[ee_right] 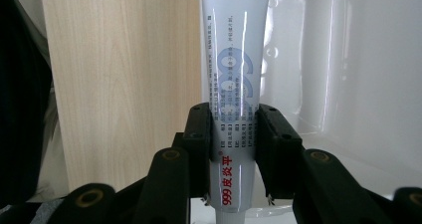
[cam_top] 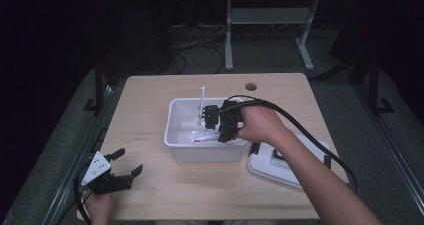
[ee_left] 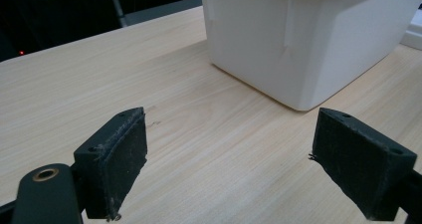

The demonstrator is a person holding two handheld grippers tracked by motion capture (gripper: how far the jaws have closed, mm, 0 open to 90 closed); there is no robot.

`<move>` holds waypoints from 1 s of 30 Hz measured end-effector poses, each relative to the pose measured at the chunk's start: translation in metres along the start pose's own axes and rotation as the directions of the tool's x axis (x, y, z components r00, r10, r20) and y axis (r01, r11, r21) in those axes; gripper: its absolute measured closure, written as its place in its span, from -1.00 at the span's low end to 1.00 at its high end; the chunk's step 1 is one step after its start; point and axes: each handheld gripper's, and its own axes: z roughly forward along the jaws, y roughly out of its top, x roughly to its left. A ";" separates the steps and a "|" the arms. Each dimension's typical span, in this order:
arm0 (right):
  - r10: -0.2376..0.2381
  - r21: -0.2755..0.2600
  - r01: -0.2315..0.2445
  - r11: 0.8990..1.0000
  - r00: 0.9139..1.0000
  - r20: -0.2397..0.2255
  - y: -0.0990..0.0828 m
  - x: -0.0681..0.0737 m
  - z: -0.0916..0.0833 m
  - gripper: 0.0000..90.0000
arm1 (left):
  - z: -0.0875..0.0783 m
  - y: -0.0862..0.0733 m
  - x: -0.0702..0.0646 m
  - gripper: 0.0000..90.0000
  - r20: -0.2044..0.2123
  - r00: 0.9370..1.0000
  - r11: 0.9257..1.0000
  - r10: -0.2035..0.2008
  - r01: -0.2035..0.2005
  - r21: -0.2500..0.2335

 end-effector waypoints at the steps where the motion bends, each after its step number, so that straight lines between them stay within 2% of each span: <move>1: 0.005 0.004 -0.005 1.000 1.000 -0.003 0.000 0.000 0.000 0.52 | 0.000 0.000 0.000 -0.70 0.000 1.000 1.000 0.002 -0.002 0.000; 6: 0.001 0.025 -0.001 1.000 1.000 -0.002 0.001 -0.003 0.005 0.52 | 0.000 0.000 0.000 -0.70 0.000 1.000 1.000 0.004 -0.004 0.000; 16: 0.013 0.022 -0.013 1.000 1.000 -0.007 0.001 -0.010 0.012 0.52 | 0.000 0.000 0.000 -0.70 -0.001 1.000 1.000 0.001 -0.001 -0.002; 18: 0.027 0.007 -0.027 1.000 0.999 -0.017 -0.002 -0.012 0.013 0.52 | -0.001 0.000 0.000 -0.70 -0.001 1.000 1.000 0.002 -0.002 -0.005; 30: 0.051 0.015 -0.050 0.999 0.998 -0.024 -0.013 -0.019 0.026 0.52 | 0.000 0.000 0.000 -0.70 -0.001 1.000 1.000 0.004 -0.004 -0.003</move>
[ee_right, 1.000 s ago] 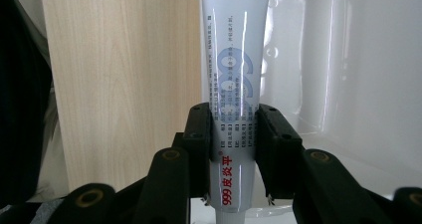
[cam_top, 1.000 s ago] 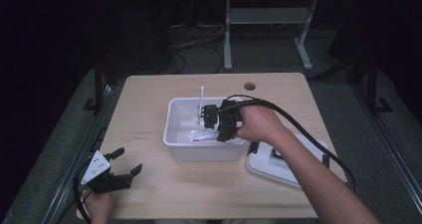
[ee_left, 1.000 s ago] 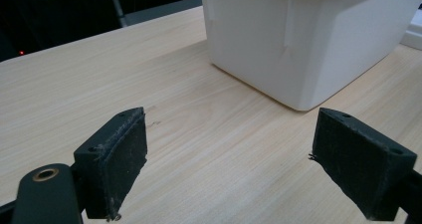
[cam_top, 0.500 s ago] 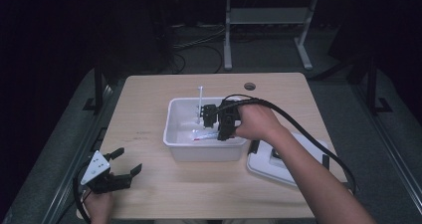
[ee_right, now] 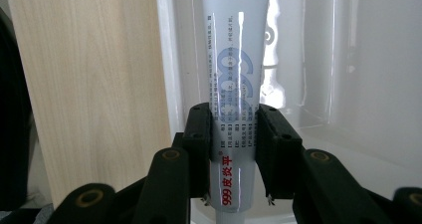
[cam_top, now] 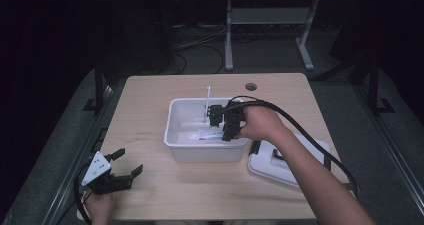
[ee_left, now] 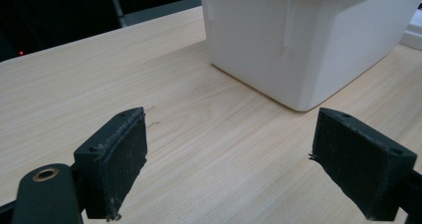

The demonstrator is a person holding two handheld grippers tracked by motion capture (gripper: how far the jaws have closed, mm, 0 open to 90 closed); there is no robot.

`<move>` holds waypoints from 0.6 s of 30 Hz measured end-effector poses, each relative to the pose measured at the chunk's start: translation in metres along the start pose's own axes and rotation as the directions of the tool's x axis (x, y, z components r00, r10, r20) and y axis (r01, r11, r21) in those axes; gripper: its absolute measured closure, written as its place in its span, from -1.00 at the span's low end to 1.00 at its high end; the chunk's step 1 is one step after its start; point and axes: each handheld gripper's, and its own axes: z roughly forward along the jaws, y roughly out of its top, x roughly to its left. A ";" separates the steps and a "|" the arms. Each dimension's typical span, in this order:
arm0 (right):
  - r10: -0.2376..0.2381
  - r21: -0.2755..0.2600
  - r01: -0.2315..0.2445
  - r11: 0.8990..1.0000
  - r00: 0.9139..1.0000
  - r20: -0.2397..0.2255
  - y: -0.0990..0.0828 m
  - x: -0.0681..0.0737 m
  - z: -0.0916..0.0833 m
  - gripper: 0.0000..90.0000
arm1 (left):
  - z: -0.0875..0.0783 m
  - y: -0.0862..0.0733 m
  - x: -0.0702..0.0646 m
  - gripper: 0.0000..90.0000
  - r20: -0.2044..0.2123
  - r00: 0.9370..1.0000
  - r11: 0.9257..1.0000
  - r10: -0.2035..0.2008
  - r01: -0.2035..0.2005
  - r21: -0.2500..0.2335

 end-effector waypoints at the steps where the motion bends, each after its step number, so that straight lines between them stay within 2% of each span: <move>1: -0.001 -0.002 0.001 1.000 1.000 -0.002 0.000 0.000 0.001 0.52 | 0.000 0.000 0.000 -0.70 0.000 1.000 1.000 -0.002 0.002 0.000; 18: -0.003 0.004 0.003 1.000 1.000 -0.022 0.007 -0.003 0.018 0.52 | 0.000 0.000 0.000 -0.70 0.003 1.000 1.000 -0.002 0.002 0.000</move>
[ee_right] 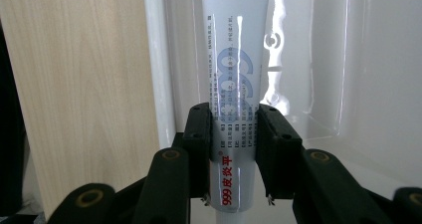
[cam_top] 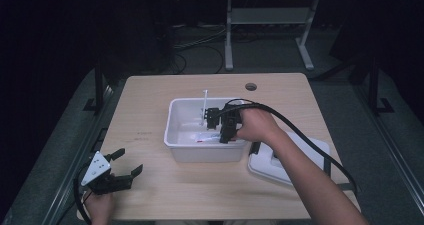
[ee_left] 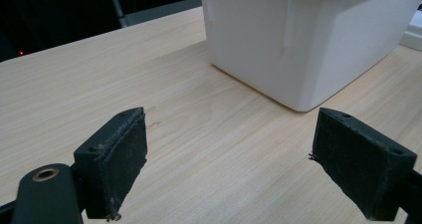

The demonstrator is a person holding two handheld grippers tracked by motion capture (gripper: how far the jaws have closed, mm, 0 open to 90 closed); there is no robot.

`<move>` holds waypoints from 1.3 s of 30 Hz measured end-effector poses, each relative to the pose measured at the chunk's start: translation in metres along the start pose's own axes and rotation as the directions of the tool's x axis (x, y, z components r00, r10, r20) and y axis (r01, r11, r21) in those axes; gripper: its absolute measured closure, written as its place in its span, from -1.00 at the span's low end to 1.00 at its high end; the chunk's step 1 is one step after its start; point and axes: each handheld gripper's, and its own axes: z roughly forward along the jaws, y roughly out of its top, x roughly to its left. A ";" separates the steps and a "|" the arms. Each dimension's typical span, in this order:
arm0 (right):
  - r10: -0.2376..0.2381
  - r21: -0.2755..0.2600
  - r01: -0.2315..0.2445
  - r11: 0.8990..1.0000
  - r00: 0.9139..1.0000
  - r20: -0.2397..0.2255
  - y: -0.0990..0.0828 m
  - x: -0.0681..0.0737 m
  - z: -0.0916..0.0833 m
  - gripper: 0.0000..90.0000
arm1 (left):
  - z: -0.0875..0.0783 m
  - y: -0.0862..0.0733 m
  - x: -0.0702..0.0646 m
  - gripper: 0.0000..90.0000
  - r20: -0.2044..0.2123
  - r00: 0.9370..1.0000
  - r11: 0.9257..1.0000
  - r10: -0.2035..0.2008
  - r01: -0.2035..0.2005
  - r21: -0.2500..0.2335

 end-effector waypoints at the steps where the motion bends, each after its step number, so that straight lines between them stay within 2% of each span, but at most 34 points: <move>1: -0.003 -0.004 0.003 1.000 1.000 0.001 0.000 -0.001 0.001 0.52 | 0.000 0.000 0.000 -0.70 0.000 1.000 1.000 0.000 0.000 0.000; 8: -0.001 0.011 0.001 1.000 1.000 -0.011 0.003 -0.003 0.009 0.52 | 0.000 0.000 0.000 -0.70 -0.001 1.000 1.000 -0.003 0.003 -0.001; 17: -0.002 0.001 0.002 1.000 1.000 -0.024 0.004 -0.007 0.016 0.52 | 0.000 0.000 0.000 -0.70 0.001 1.000 1.000 0.000 0.000 0.001; 28: 0.024 0.002 -0.024 1.000 0.999 -0.041 -0.001 -0.013 0.025 0.52 | 0.000 0.000 0.000 -0.70 0.000 1.000 1.000 0.001 -0.001 0.000; 39: 0.022 0.008 -0.021 1.000 0.998 -0.059 0.001 -0.015 0.034 0.52 | 0.000 0.000 0.000 -0.70 -0.001 1.000 1.000 -0.004 0.004 -0.004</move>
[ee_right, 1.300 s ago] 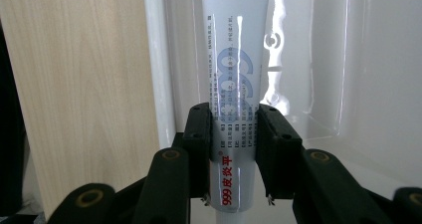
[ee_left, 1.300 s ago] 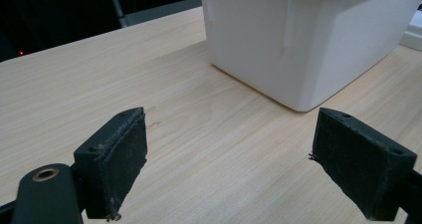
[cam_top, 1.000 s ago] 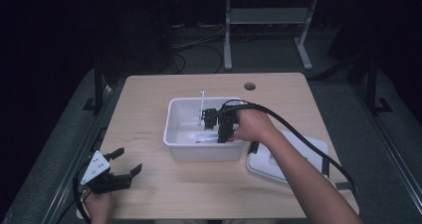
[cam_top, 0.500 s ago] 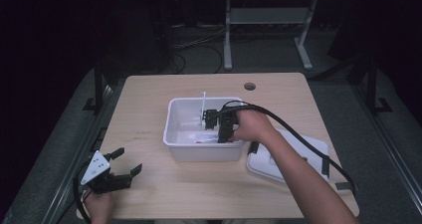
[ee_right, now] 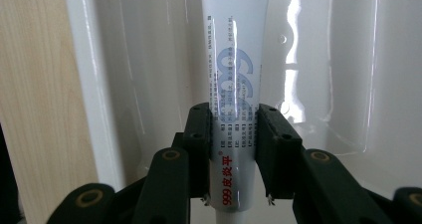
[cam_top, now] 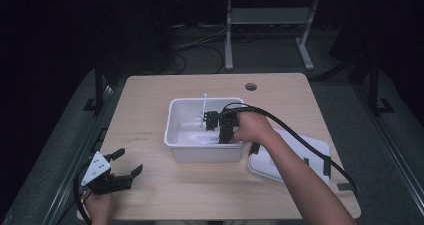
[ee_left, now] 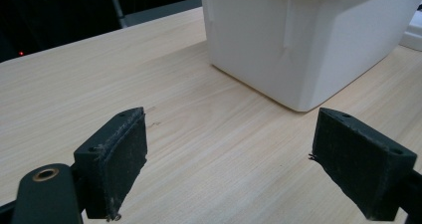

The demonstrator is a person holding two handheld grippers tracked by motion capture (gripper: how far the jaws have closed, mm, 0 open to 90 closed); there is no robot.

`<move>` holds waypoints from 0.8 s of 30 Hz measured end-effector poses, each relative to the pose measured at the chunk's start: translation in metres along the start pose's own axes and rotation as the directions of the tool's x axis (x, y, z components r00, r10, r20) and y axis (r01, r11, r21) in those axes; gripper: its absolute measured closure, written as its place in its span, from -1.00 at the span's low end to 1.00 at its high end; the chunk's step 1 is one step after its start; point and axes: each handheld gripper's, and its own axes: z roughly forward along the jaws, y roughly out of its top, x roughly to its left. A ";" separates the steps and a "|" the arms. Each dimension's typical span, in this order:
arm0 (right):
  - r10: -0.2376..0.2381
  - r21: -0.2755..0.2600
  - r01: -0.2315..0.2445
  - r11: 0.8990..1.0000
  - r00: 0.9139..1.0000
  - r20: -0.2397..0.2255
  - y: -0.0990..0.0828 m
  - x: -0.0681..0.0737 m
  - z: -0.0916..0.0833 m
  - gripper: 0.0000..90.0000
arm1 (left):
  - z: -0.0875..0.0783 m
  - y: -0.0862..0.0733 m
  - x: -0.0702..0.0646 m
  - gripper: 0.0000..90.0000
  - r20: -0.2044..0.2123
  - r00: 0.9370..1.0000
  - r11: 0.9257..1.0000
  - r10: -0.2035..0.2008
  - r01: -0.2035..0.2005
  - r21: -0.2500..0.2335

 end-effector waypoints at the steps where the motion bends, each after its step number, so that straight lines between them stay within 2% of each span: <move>1: 0.004 0.003 -0.004 1.000 1.000 -0.001 0.000 0.000 0.000 0.52 | 0.000 0.000 0.000 -0.70 0.000 1.000 1.000 -0.001 0.001 0.000; 24: 0.016 -0.007 -0.016 1.000 1.000 -0.023 -0.001 -0.004 0.007 0.52 | 0.000 0.000 0.000 -0.70 -0.001 1.000 1.000 0.002 -0.002 0.002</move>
